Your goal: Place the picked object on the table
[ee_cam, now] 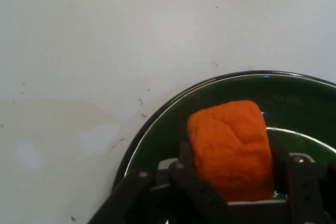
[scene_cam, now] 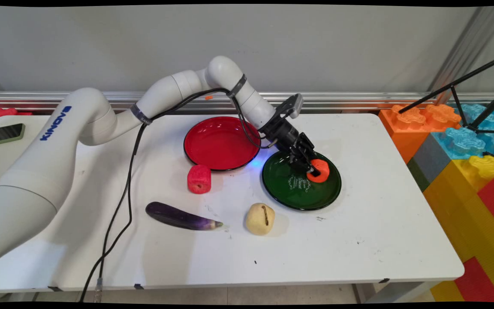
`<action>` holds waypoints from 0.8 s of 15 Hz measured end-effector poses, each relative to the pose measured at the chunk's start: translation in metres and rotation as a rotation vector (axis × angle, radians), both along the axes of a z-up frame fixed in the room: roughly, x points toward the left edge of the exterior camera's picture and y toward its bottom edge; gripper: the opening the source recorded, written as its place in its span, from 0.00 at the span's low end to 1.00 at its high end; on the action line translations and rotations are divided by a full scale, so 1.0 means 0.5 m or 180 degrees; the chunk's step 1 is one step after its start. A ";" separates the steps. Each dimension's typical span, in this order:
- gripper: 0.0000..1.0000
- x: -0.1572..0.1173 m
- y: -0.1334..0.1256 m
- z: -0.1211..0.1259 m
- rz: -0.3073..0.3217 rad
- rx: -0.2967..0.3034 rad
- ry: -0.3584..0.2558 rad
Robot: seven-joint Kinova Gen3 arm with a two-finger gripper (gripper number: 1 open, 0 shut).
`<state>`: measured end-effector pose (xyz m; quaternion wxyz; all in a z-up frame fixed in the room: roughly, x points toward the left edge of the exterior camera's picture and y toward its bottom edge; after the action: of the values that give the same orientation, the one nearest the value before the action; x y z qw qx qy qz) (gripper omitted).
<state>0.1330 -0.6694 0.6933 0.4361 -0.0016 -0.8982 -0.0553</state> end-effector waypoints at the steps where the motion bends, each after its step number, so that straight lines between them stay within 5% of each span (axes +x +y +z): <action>1: 0.00 0.000 0.000 0.002 0.0002 -0.0003 0.0001; 12: 0.00 0.069 0.044 0.116 0.0139 0.0181 0.0124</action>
<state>0.1675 -0.6476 0.7513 0.4545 0.0293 -0.8874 -0.0712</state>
